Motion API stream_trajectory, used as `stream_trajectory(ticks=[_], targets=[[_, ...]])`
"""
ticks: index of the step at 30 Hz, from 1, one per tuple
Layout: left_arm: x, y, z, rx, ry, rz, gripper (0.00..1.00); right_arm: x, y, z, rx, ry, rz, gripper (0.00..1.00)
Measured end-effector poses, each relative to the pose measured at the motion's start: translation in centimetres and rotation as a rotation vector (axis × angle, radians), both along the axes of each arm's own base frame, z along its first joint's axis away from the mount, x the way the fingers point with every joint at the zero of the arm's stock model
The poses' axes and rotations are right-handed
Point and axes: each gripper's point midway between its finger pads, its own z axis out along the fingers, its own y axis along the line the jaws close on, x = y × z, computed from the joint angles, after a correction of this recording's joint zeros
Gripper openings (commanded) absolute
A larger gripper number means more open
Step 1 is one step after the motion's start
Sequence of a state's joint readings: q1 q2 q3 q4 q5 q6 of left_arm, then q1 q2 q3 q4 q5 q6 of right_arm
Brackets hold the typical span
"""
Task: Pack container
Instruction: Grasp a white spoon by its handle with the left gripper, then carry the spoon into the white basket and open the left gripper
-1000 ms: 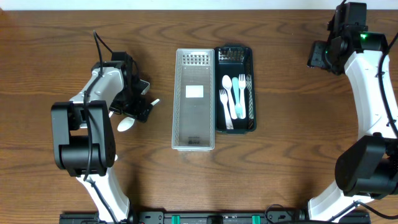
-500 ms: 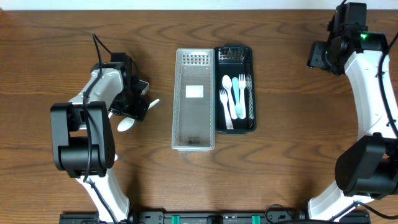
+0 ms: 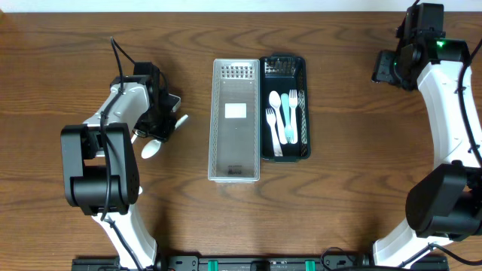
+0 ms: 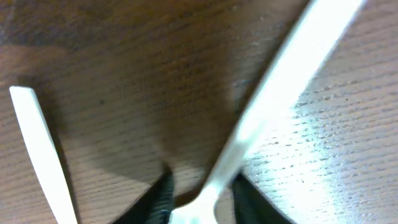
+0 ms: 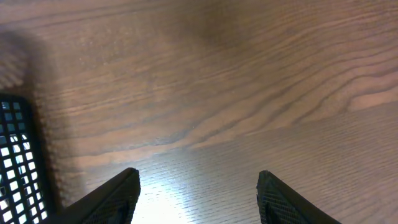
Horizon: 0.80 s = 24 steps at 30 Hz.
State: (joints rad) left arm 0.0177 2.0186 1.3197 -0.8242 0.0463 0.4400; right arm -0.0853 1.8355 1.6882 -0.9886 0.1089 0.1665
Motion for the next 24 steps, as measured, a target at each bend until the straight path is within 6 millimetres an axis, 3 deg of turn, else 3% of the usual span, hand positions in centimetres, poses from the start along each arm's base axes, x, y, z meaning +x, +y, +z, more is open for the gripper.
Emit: stream_trajectory(ticks=[9,17,20,24], targets=[[0.1,0.0,0.0,-0.003,-0.002,-0.001,0.07,0.0,0.0,0.0,-0.001,0.001,0.003,0.64],[-0.8,-0.2,0.6,-0.002,0.043,0.018,0.06,0.0,0.0,0.0,-0.001,0.002,0.003,0.66],[-1.1,-0.7,2.4,0.002,0.078,0.05,0.06,0.0,0.0,0.0,-0.001,0.001,0.003,0.66],[1.7,-2.8,8.0,0.0,-0.037,0.092,0.06,0.0,0.0,0.0,-0.001,0.001,0.003,0.65]])
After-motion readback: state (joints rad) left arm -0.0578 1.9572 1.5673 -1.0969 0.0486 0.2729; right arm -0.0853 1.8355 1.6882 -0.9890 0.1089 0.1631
